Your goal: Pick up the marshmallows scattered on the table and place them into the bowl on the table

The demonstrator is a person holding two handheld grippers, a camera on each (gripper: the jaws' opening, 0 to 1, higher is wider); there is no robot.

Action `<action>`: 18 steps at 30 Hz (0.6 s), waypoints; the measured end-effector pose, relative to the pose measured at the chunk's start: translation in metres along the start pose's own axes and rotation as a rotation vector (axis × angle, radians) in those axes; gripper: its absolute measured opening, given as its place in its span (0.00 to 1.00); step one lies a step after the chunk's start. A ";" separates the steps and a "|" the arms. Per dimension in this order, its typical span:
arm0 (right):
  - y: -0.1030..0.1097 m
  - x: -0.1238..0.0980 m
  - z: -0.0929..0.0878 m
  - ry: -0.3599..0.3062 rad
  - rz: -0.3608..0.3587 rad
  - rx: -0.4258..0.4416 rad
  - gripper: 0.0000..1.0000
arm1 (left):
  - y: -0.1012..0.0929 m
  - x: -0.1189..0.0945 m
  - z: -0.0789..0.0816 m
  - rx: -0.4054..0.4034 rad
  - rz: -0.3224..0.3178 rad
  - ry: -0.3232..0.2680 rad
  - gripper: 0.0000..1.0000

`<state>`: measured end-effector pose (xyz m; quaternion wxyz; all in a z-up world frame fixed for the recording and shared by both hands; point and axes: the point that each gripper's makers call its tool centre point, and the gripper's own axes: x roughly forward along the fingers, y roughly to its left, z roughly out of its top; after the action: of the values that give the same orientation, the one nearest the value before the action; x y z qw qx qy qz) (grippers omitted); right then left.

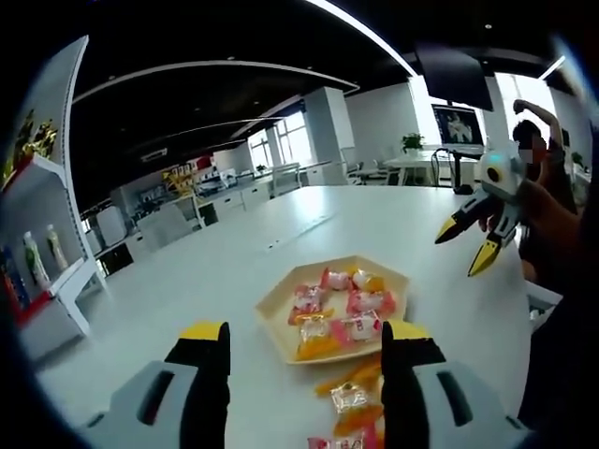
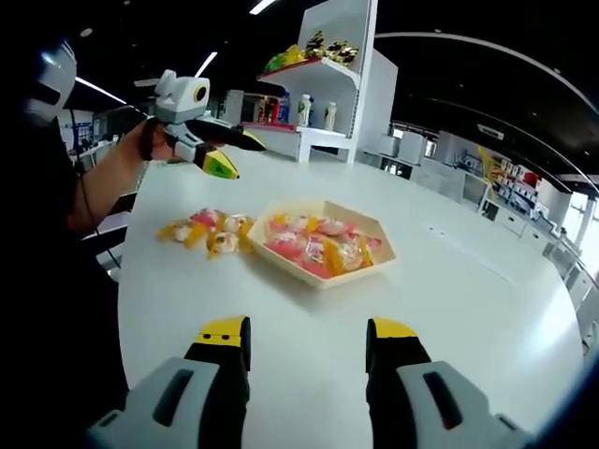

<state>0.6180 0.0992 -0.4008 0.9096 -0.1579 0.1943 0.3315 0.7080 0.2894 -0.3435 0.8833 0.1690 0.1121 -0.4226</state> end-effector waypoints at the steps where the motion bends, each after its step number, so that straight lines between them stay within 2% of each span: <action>1: 0.000 0.000 0.000 0.000 0.002 0.000 0.49 | 0.000 0.000 -0.001 0.002 0.000 0.003 0.65; 18: 0.001 0.002 0.000 0.008 0.007 -0.006 0.49 | 0.007 -0.007 -0.009 0.002 0.024 0.024 0.64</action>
<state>0.6188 0.1015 -0.4020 0.9072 -0.1610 0.1976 0.3347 0.7084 0.3023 -0.3479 0.8868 0.1761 0.1203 -0.4100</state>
